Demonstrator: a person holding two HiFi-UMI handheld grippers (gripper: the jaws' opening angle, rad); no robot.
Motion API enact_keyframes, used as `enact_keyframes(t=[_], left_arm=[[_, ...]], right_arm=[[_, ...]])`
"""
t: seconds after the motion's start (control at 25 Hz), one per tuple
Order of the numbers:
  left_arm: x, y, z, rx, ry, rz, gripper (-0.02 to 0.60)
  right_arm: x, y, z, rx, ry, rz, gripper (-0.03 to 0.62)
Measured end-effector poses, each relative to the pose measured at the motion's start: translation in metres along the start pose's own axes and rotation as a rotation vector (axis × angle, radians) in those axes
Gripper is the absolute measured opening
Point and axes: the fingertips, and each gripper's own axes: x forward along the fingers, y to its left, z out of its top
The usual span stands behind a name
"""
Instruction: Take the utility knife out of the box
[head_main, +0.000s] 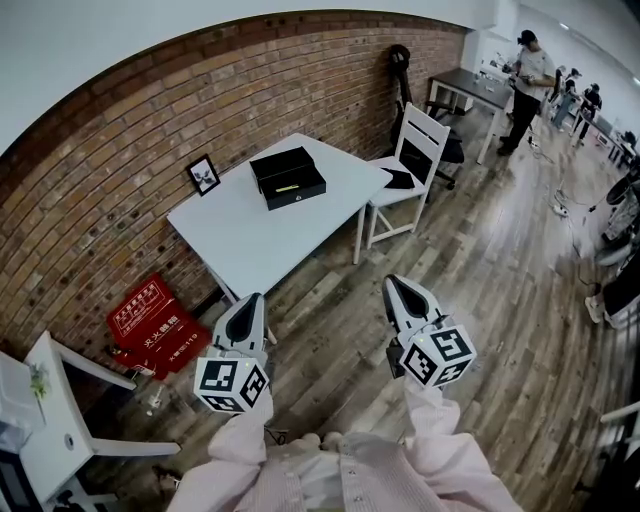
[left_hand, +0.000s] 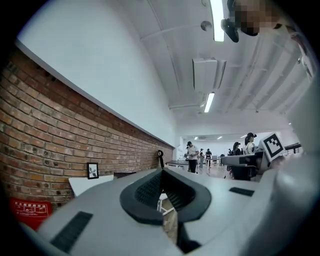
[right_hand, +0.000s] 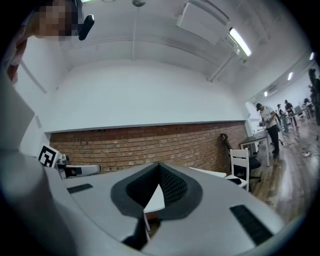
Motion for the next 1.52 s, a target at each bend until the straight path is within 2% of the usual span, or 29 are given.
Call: enact_keyframes(t=[0.28,0.48,0.8,1.08,1.52], left_arm=[[-0.002,-0.006,-0.011,-0.003,0.021,0.025,-0.008],[0.002,-0.003,-0.010,0.001,0.024,0.036,-0.008],[0.024,0.002,-0.019,0.003,0.038,0.030,-0.008],[0.064,0.023,-0.031,-0.007,0.049,0.036,-0.008],[0.160,0.071,-0.035,-0.015,0.076,0.028,-0.008]], right_arm=[[0.001,-0.011,-0.005,0.025,0.000,0.004,0.013],[0.006,-0.020,-0.005,0.033,0.001,-0.008,0.081],[0.024,-0.032,-0.012,0.025,0.010,-0.009,0.139],[0.065,-0.050,-0.027,0.026,0.030,0.009,0.158],[0.161,-0.092,-0.030,0.027,0.046,0.008,0.164]])
